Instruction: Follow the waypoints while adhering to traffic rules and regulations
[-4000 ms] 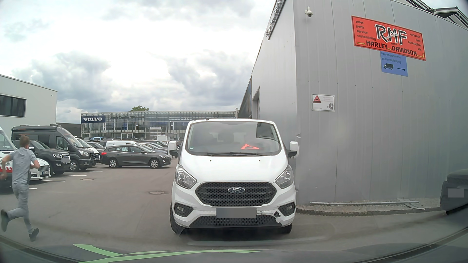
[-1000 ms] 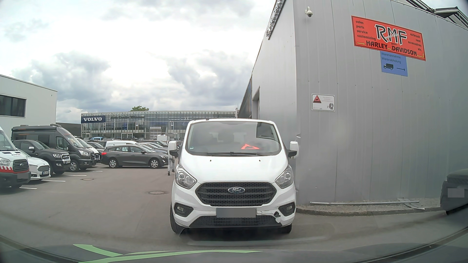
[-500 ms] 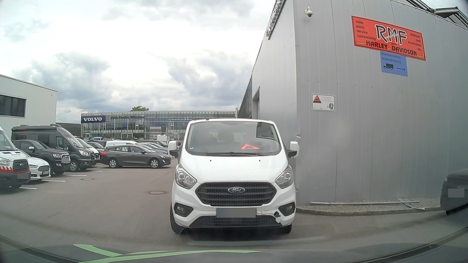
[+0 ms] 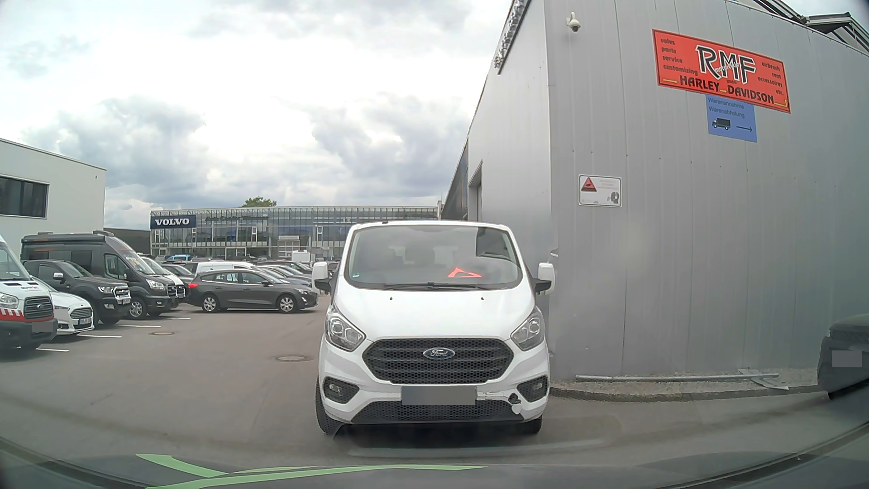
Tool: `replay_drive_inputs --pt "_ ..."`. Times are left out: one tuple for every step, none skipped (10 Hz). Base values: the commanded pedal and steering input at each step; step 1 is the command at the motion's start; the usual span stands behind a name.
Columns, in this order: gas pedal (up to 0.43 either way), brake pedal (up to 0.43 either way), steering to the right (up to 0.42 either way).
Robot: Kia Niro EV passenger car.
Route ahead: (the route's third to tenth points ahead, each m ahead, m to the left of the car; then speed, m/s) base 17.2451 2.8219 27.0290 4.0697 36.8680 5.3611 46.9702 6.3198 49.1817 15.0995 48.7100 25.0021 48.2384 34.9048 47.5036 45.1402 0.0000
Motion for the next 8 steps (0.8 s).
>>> replay_drive_inputs --pt "0.000 0.457 -0.462" --pt "0.000 0.457 -0.462" --pt "0.000 0.457 -0.462" --pt "0.000 0.457 -0.462" --pt "0.000 0.457 -0.462" --pt "0.000 0.457 -0.463" --pt "0.000 0.457 -0.463" --pt "0.000 0.457 -0.462"
